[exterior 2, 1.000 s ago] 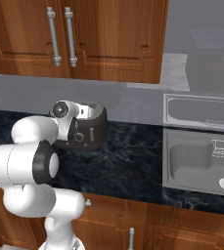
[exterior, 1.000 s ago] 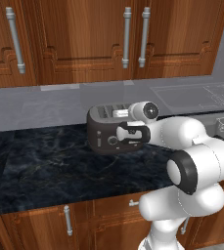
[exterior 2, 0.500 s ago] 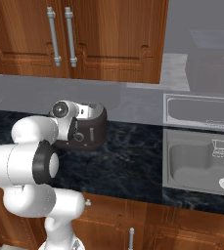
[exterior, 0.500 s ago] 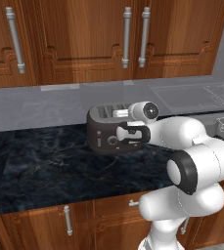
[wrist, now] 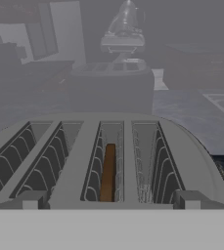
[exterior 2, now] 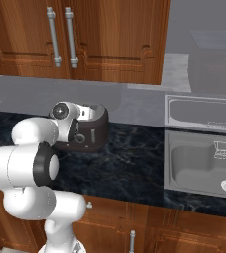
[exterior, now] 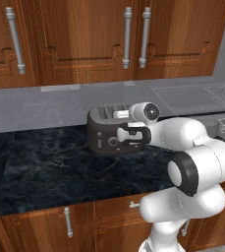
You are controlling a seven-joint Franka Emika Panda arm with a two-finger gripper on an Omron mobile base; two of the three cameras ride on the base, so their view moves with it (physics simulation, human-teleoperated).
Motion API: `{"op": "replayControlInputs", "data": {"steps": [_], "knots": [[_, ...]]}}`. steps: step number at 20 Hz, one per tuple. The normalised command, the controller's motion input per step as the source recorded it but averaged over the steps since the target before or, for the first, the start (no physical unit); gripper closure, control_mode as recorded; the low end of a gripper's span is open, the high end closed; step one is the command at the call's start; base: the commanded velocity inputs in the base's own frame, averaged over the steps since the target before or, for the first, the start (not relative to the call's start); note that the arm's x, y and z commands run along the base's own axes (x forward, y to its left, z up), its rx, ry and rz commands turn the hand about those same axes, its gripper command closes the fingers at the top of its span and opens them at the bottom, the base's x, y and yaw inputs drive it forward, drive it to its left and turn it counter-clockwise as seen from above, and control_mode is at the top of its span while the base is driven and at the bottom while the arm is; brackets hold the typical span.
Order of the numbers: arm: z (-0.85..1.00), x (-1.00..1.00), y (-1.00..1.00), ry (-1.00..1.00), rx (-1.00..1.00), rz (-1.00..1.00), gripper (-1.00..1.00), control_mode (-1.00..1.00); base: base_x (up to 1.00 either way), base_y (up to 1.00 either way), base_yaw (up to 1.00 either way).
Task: Start the toaster. Once the lever pops up, take the bread to the plate on the dining counter.
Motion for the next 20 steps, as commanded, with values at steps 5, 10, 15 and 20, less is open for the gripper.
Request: {"op": "replayControlInputs", "data": {"steps": [5,10,15,20], "knots": [[0.0,0.0,0.0,0.0,0.0,0.0,-1.0,-1.0,0.0,0.0,0.0],[0.0,0.0,0.0,0.0,0.0,0.0,-1.0,-1.0,0.0,0.0,0.0],[0.0,0.0,0.0,0.0,0.0,0.0,-1.0,-1.0,0.0,0.0,0.0],[0.0,0.0,0.0,0.0,0.0,0.0,-1.0,-1.0,0.0,0.0,0.0]]}}
